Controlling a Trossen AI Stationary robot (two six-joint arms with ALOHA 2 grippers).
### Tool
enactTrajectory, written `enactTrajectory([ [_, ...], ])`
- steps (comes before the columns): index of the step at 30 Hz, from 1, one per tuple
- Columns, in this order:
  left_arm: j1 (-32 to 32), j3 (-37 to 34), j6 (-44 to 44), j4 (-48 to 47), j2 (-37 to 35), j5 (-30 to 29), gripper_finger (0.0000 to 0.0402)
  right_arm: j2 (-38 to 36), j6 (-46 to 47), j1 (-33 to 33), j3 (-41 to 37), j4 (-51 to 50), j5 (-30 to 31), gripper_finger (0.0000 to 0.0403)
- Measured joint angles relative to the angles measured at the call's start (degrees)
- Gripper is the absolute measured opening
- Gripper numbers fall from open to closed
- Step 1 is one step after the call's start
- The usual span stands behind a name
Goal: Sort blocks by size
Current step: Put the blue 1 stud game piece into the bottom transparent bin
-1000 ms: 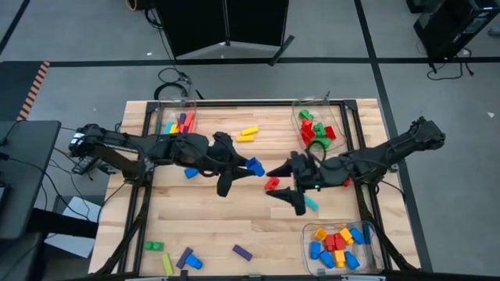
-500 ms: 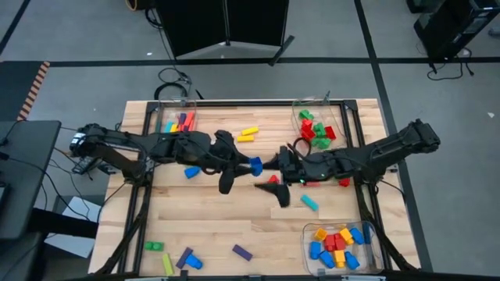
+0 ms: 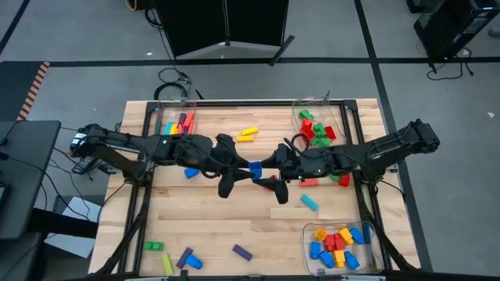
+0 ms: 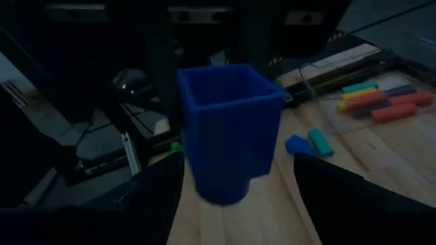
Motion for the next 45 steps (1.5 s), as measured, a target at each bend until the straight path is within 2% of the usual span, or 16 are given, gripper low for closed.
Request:
enactTrajectory([
  [7, 0.0, 0.0, 1.1, 2.7, 1.2, -0.2, 0.0143, 1.7, 0.0, -1.3, 0.0, 3.5, -4.0, 0.0281],
  [11, 0.0, 0.1, 1.0, 3.2, 2.3, -0.3, 0.0143, 1.8, -0.3, -1.6, 0.0, 4.2, -4.7, 0.0264],
  [20, 0.1, 0.1, 1.1, 4.1, 2.7, 0.2, 0.0143, 1.5, -1.5, -1.5, 0.0, 4.1, -7.2, 0.0151],
  [29, 0.1, 0.1, 1.7, 4.1, 2.7, 0.2, 0.0147, 1.5, -1.7, -1.5, 0.0, 4.0, -7.9, 0.0150],
  [38, 0.4, 0.1, 5.0, 4.3, 2.8, -0.8, 0.0222, 1.1, 0.2, -1.2, 0.0, 2.7, -7.8, 0.0150],
  [41, 0.7, 0.0, 8.7, 4.3, 2.3, -0.9, 0.0235, -0.6, 1.6, -1.2, 0.0, -1.7, -7.8, 0.0150],
  [45, 1.2, 0.1, 8.0, 4.7, 1.2, -0.7, 0.0238, -4.1, 5.0, -1.2, 0.0, -9.2, -7.7, 0.0155],
])
